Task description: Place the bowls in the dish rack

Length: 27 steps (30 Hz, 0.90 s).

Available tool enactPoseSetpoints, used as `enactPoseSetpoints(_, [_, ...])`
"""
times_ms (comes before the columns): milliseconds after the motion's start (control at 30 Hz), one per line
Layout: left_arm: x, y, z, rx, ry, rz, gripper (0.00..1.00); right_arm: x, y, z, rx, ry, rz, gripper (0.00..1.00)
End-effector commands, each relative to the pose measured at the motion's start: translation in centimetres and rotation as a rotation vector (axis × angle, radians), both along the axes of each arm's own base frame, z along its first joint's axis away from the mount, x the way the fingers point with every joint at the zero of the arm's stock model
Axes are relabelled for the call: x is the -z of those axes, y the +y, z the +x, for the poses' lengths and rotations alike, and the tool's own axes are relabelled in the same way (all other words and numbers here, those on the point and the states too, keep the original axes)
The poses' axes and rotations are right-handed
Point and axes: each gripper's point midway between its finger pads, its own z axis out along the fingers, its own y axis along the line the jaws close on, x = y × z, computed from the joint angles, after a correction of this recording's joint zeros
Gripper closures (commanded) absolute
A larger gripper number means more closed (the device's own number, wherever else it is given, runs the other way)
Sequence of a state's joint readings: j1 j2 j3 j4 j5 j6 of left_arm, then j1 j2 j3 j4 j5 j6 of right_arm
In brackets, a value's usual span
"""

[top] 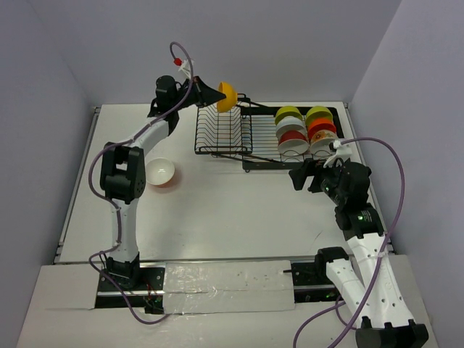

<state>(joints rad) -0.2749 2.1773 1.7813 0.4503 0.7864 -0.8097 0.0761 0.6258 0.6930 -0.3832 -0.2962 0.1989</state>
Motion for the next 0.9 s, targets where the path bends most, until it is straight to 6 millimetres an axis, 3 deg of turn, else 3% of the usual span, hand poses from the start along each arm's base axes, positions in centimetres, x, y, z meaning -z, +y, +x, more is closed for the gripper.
enactPoseSetpoints(0, [-4.5,-0.1,0.2,0.053,-0.159,-0.07,1.0,-2.0,-0.3,0.1,0.001,-0.055,-0.035,0.07])
enactPoseSetpoints(400, [2.4,2.6,2.7,-0.032,0.013,-0.088,1.0,-2.3,-0.5,0.5,0.009,-0.045,-0.05,0.07])
enactPoseSetpoints(867, [6.9,6.1,3.1,-0.113,0.149,-0.14,1.0,-3.0,-0.2,0.5,0.002,-0.049,-0.025,0.07])
